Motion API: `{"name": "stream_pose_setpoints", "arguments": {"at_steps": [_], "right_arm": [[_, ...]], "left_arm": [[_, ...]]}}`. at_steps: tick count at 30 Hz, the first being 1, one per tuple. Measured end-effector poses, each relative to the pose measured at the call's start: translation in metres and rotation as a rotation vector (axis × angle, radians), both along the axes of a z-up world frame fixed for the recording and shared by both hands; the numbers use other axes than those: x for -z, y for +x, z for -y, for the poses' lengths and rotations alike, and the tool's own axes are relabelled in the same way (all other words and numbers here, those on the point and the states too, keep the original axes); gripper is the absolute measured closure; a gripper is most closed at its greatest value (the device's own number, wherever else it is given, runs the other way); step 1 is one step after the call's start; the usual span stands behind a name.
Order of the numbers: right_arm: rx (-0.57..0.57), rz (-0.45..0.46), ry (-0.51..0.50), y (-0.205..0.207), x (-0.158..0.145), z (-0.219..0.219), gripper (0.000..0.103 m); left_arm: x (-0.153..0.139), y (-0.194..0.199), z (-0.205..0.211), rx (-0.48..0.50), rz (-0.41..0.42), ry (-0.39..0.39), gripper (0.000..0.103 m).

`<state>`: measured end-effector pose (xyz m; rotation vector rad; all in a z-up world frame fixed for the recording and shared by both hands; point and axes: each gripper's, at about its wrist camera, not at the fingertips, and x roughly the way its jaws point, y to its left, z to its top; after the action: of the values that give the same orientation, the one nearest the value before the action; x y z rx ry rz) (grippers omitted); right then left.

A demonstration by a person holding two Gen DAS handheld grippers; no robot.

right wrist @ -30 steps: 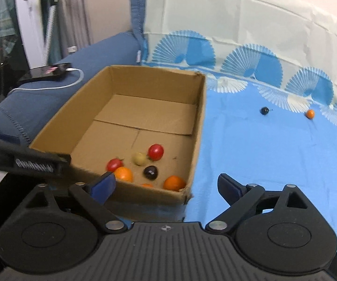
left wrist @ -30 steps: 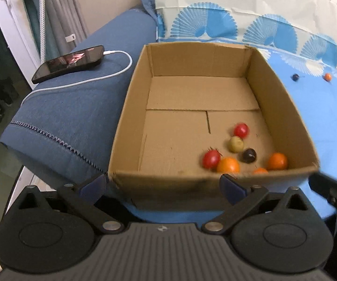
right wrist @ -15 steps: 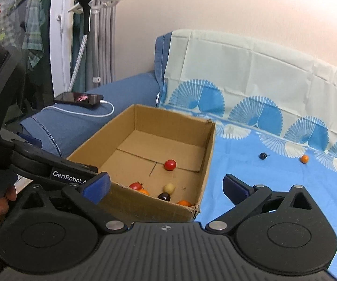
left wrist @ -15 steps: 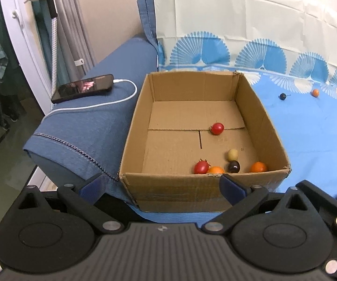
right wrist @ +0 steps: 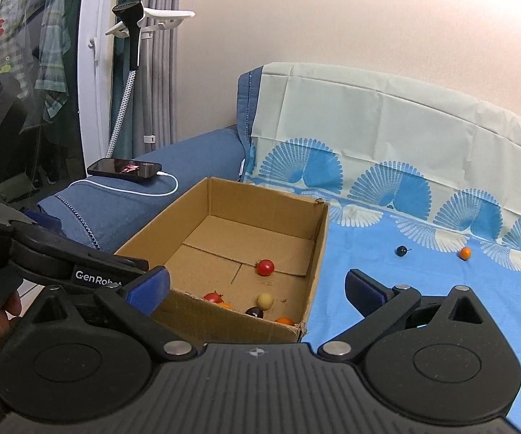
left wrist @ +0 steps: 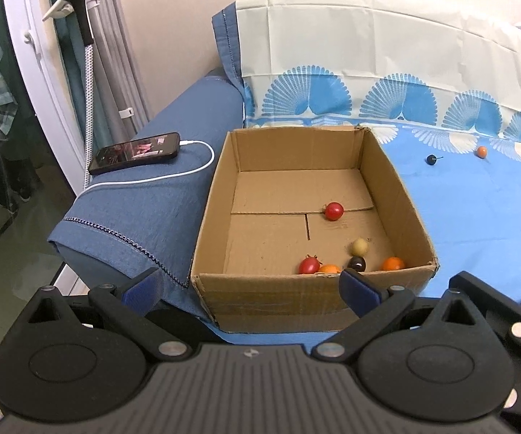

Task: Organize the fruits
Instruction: 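Lift both open grippers up from the box and move back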

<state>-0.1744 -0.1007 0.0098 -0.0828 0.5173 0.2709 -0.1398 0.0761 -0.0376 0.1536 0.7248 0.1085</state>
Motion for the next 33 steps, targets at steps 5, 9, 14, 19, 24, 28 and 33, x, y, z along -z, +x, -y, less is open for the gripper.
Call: {"name": "stream_pose_setpoints", "arguments": {"at_steps": [5,9,14,19,24,28,33], "right_arm": [[0.002,-0.012,0.003,0.002,0.003,0.000,0.001],[0.003,-0.023,0.005,0.003,0.006,0.000,0.001],[0.010,-0.035,0.015,0.005,0.009,0.003,0.001],[0.020,-0.043,0.027,0.006,0.013,0.007,0.001],[0.029,-0.055,0.045,0.009,0.017,0.012,0.001],[0.028,-0.067,0.067,0.016,0.022,0.016,0.001],[0.032,-0.086,0.100,0.023,0.031,0.026,0.001]], "left_arm": [[0.002,0.000,0.000,0.001,-0.006,-0.002,0.000],[0.006,0.002,0.000,0.002,-0.018,-0.004,0.000],[0.009,0.003,0.003,0.011,-0.026,0.002,0.000],[0.013,0.007,0.005,0.016,-0.044,0.009,0.000],[0.016,0.011,0.006,0.016,-0.057,0.023,0.000],[0.018,0.014,0.007,0.006,-0.076,0.027,0.000],[0.022,0.024,0.016,0.014,-0.116,0.024,0.000]]}}
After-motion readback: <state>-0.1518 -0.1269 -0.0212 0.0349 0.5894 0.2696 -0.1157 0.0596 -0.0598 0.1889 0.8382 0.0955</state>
